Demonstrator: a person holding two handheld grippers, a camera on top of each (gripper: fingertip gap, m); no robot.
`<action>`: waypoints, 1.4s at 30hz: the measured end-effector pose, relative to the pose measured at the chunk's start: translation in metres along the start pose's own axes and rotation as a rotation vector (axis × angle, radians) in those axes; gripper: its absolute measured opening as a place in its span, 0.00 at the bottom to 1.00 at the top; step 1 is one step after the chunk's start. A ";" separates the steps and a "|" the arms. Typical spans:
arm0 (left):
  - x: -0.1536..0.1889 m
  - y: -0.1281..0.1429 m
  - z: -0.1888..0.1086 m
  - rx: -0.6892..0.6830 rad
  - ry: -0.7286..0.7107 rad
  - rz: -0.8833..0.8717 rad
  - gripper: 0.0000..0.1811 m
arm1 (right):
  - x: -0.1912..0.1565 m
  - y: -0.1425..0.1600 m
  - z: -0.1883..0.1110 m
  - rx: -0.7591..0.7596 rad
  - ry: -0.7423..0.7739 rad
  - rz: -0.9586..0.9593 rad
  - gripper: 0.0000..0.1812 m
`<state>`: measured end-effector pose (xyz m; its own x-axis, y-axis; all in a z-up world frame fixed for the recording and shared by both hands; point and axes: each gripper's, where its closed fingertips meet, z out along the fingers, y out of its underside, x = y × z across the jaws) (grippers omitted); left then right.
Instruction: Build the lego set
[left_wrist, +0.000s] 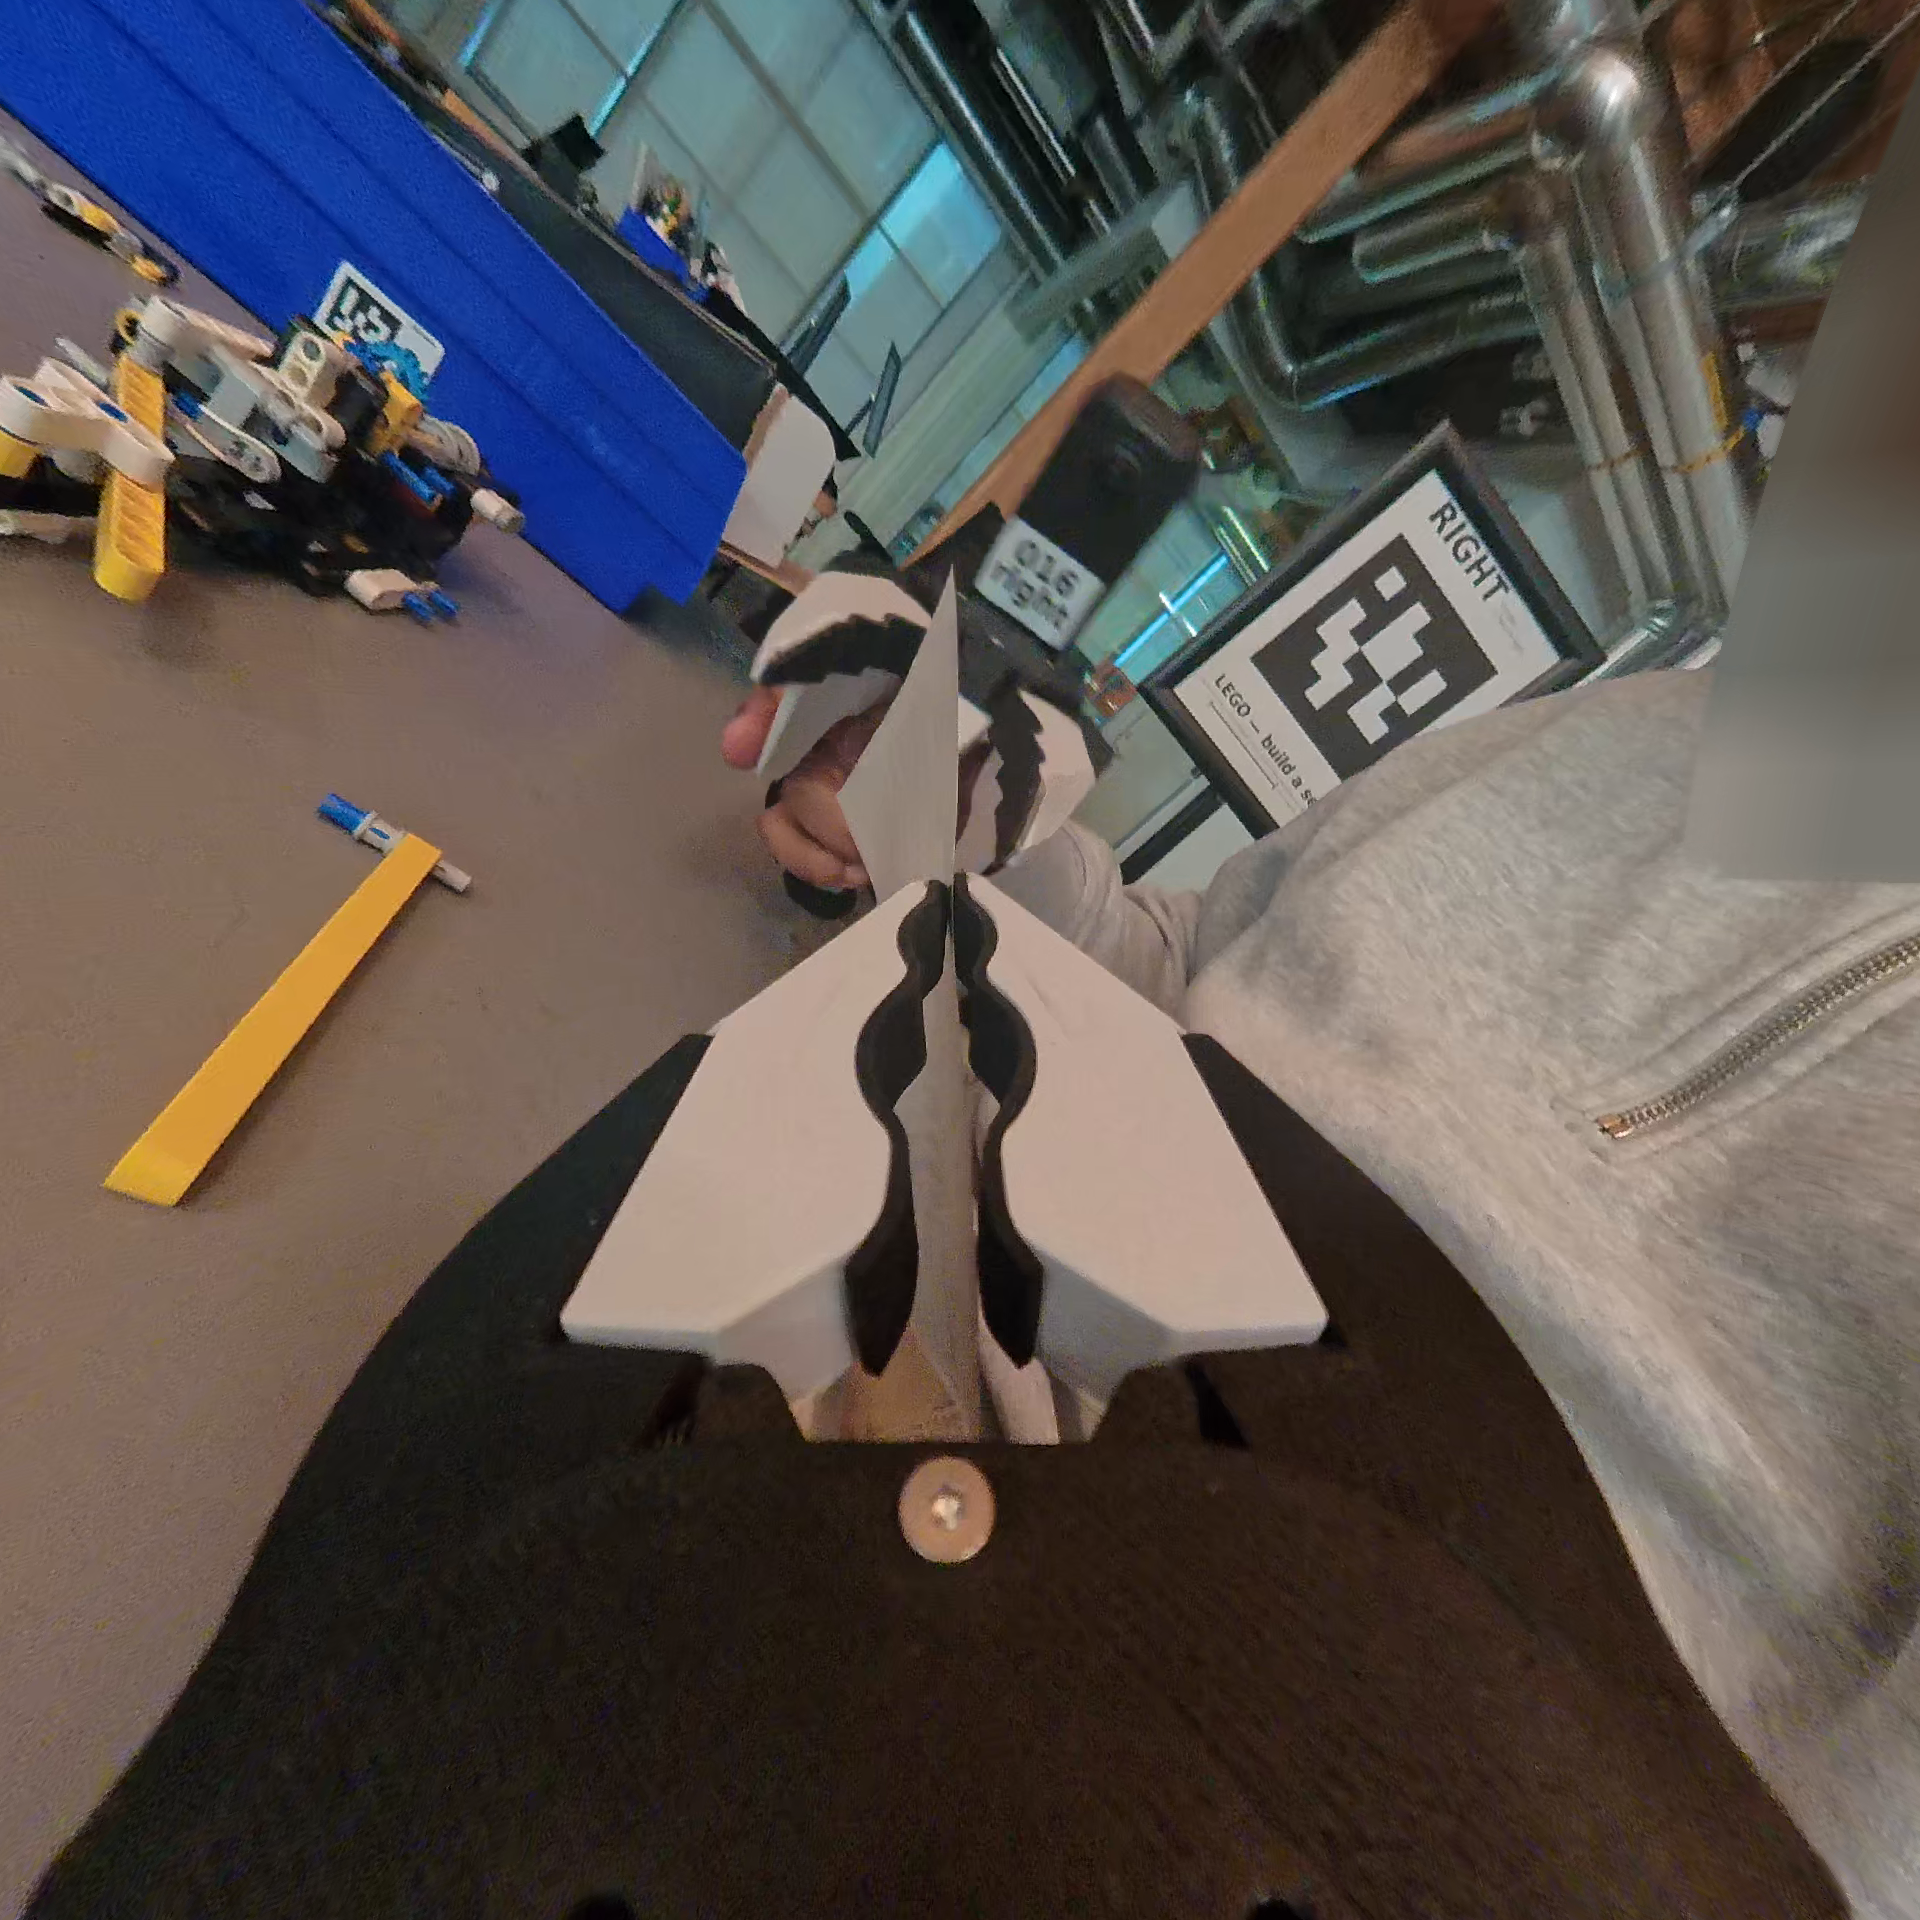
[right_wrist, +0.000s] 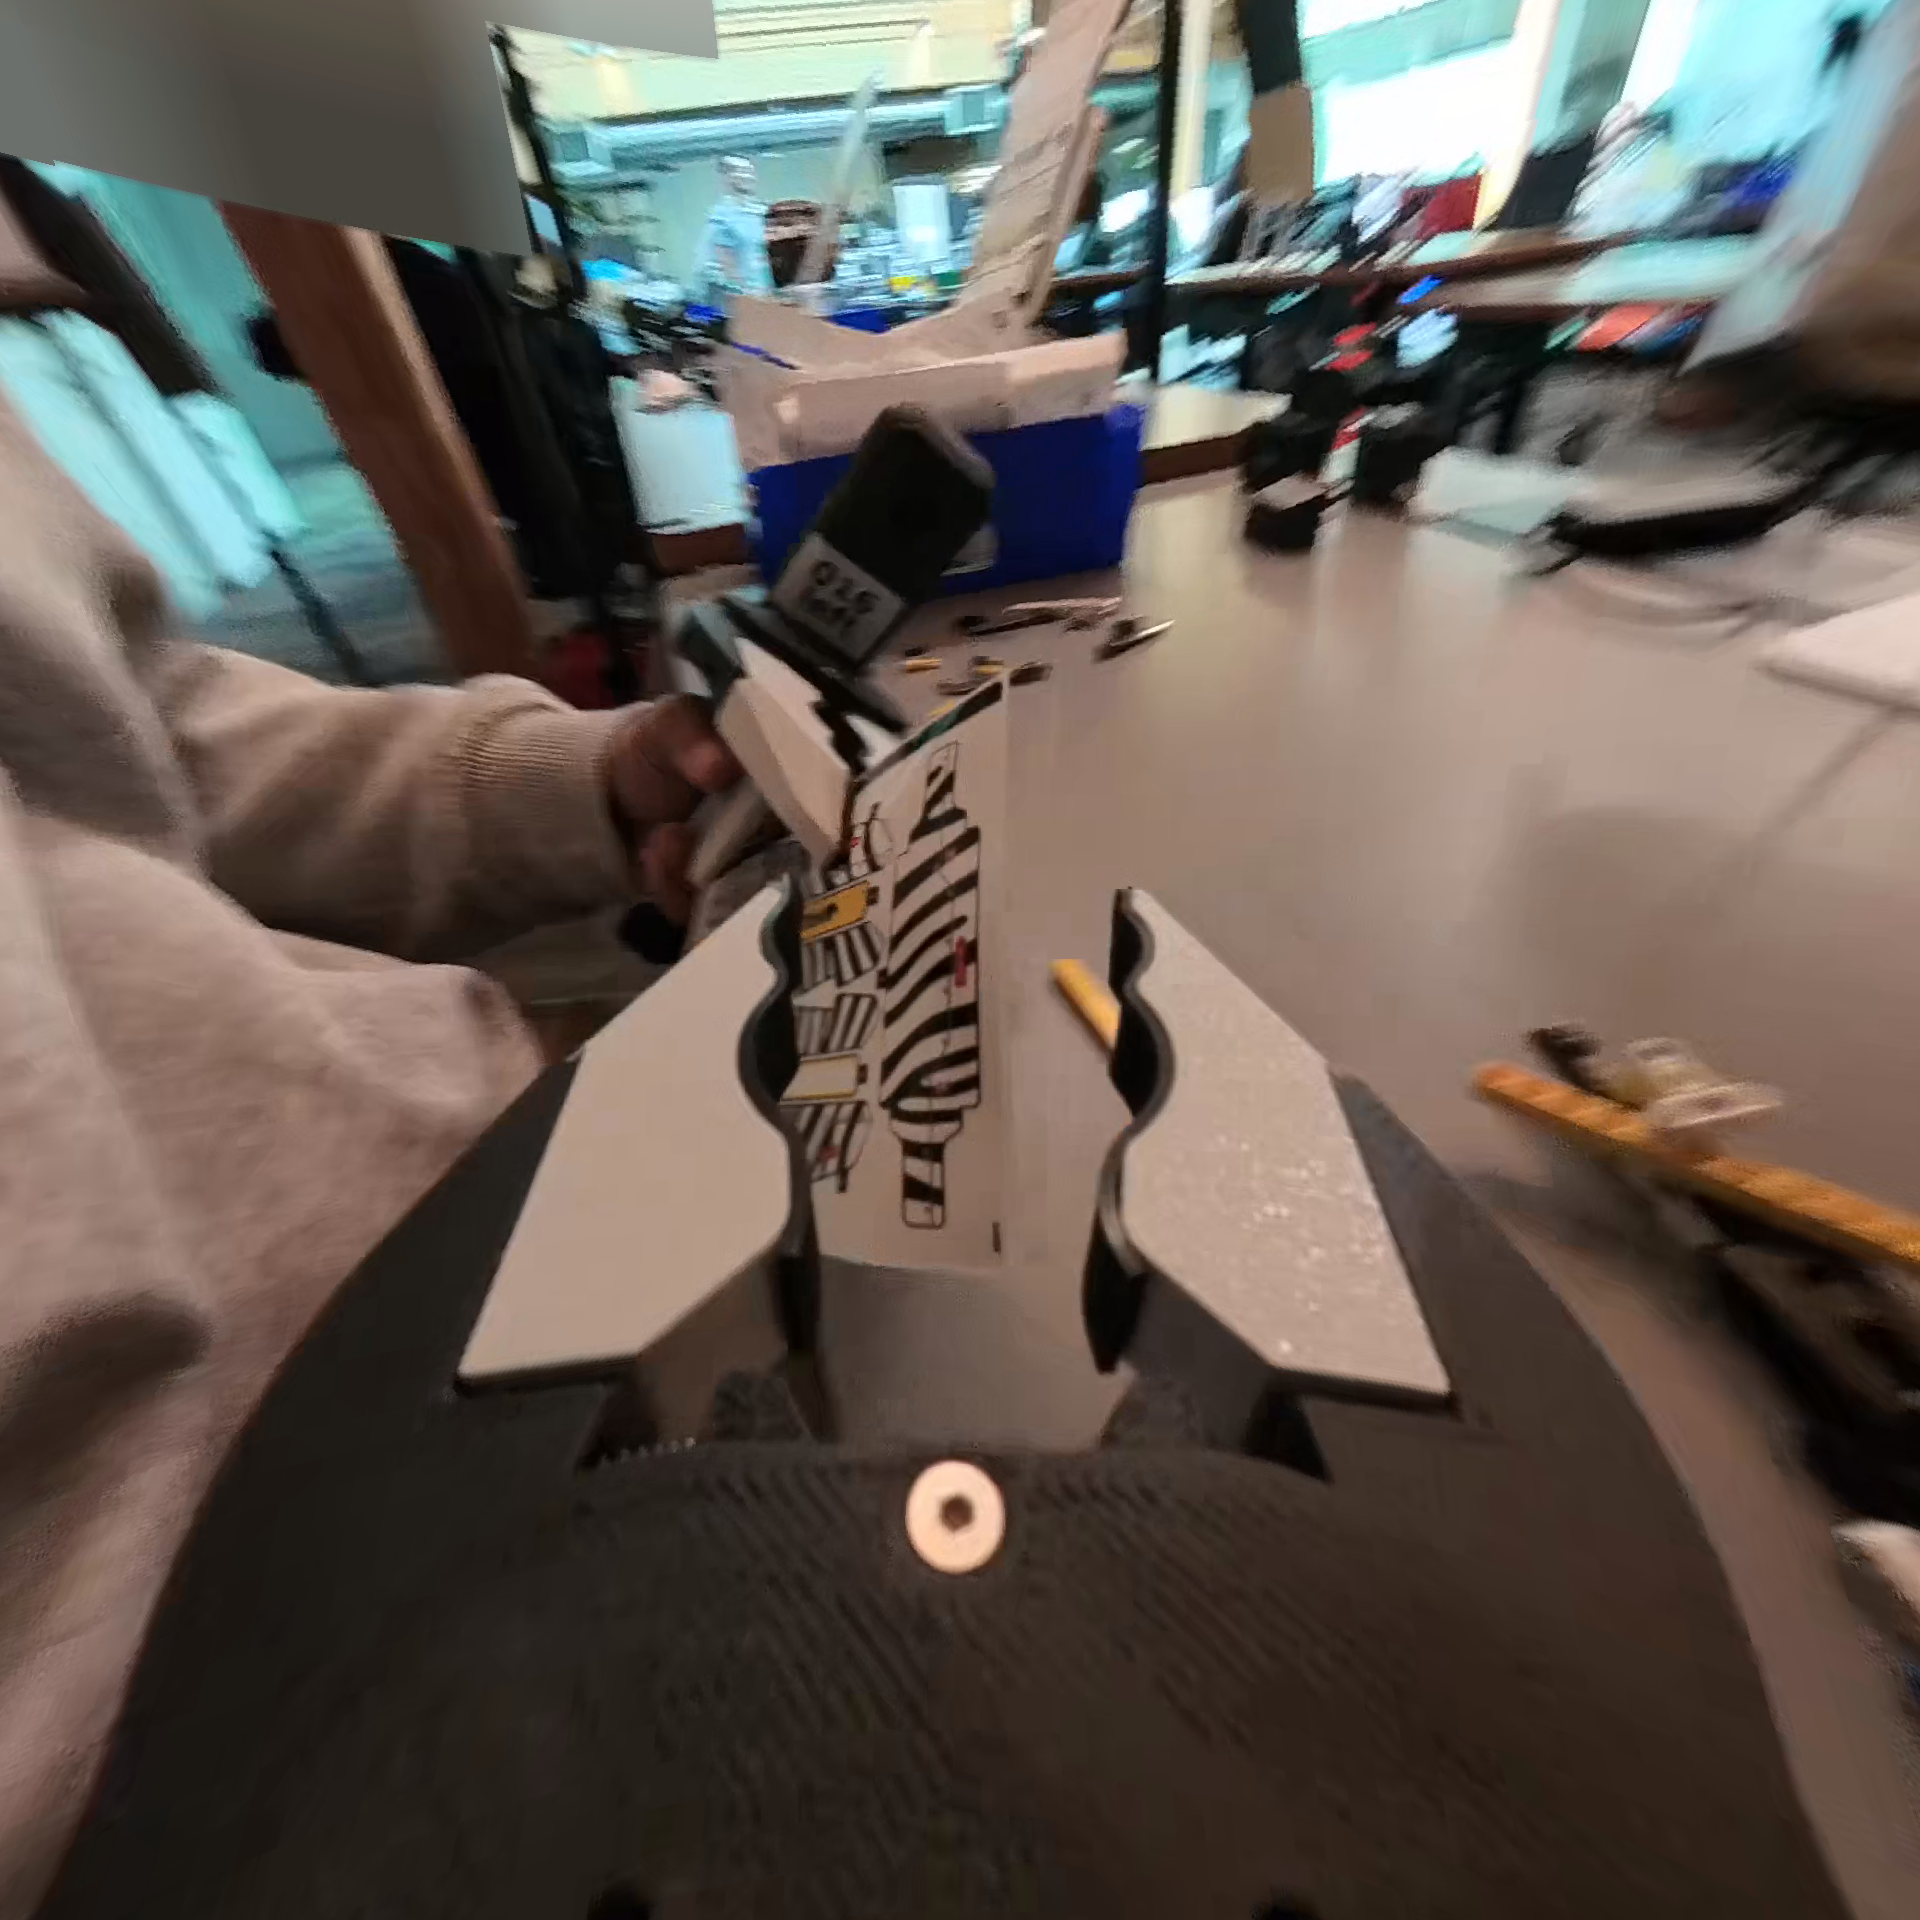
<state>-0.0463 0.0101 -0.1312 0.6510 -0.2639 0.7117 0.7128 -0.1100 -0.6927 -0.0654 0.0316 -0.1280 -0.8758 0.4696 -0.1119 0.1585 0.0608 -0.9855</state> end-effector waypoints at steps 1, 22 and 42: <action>0.001 0.002 0.000 -0.012 0.008 -0.003 0.00 | -0.005 0.002 -0.001 -0.009 -0.073 0.093 0.32; 0.012 0.030 0.010 -0.179 -0.004 0.180 0.10 | -0.040 0.011 0.004 -0.072 -0.499 0.659 0.00; -0.018 -0.003 -0.004 0.023 -0.104 -0.064 0.00 | 0.020 -0.030 -0.013 0.132 0.132 -0.060 0.34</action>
<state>-0.0612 0.0117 -0.1422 0.6269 -0.1564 0.7633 0.7586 -0.1009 -0.6437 -0.0815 0.0511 -0.0994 -0.8132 0.5804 -0.0431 0.0386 -0.0201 -0.9991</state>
